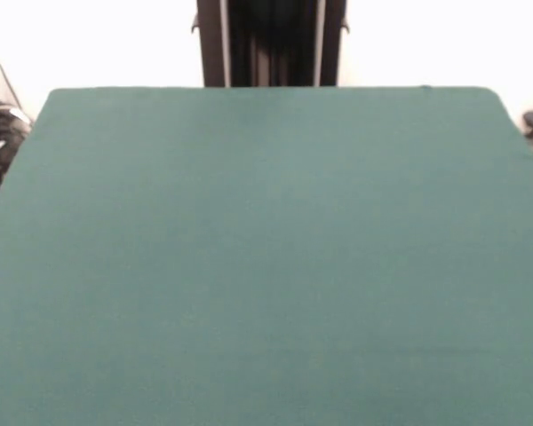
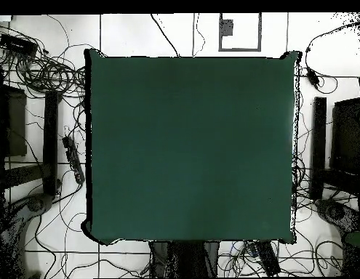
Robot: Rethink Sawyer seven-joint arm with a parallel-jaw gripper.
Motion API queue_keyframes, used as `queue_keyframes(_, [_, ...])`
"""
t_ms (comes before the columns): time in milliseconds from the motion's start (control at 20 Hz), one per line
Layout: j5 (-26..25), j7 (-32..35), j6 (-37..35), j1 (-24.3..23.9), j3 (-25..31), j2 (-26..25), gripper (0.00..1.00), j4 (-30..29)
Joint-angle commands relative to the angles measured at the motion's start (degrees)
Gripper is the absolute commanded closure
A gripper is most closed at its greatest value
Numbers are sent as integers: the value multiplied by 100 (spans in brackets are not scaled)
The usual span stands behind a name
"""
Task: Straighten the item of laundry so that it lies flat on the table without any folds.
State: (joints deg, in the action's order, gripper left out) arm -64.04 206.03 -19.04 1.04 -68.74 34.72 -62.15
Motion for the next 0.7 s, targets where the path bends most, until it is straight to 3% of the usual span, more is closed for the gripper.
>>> queue_keyframes(50, [-725,1380,344,236,638,-943,100,-315])
queue_keyframes(350, [-433,2084,-391,598,649,-1244,100,-725])
queue_keyframes(700, [827,1562,-1511,1006,731,-1273,100,-1012])
